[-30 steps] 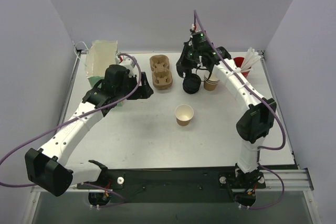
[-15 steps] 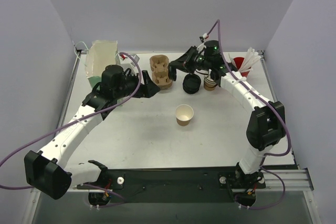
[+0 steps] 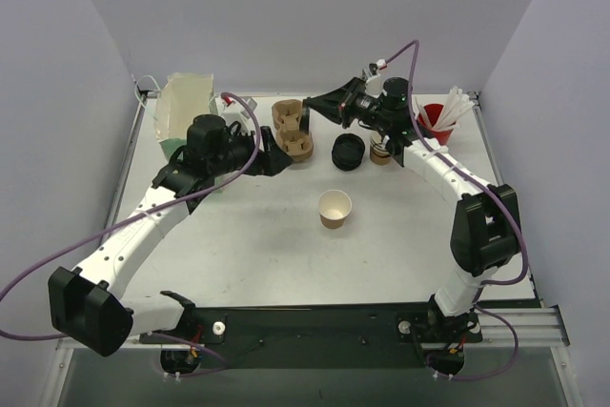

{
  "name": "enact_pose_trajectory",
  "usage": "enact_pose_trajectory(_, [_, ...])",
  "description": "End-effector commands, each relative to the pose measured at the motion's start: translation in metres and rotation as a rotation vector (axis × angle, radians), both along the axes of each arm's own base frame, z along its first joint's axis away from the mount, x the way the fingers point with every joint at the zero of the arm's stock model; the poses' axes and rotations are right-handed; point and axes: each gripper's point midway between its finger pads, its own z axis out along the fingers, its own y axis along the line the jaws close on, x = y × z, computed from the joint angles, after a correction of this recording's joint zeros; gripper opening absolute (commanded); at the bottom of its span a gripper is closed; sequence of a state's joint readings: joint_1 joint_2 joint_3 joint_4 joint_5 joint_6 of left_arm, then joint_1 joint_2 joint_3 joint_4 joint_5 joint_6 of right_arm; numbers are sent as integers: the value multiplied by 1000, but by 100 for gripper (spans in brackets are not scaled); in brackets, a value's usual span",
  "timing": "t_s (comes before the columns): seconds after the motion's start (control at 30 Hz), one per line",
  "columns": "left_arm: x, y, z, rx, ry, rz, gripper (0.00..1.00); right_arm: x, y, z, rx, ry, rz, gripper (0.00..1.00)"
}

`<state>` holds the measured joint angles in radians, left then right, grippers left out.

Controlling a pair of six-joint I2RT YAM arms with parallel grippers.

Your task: Pack the takeout coffee

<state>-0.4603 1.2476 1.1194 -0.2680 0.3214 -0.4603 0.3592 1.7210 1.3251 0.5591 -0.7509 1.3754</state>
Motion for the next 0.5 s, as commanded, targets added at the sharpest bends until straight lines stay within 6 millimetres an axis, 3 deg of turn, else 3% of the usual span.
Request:
enact_pose_trajectory(0.0, [10, -2, 37, -77, -78, -14, 89, -14, -4, 49, 125, -150, 59, 0])
enact_pose_trajectory(0.13, [19, 12, 51, -181, -48, -4, 89, -16, -17, 58, 234, -147, 66, 0])
enact_pose_trajectory(0.17, [15, 10, 54, -224, -21, -30, 89, -18, -21, 68, 272, -190, 69, 0])
enact_pose_trajectory(0.47, [15, -2, 78, -359, 14, -95, 90, -29, -29, 76, 308, -226, 90, 0])
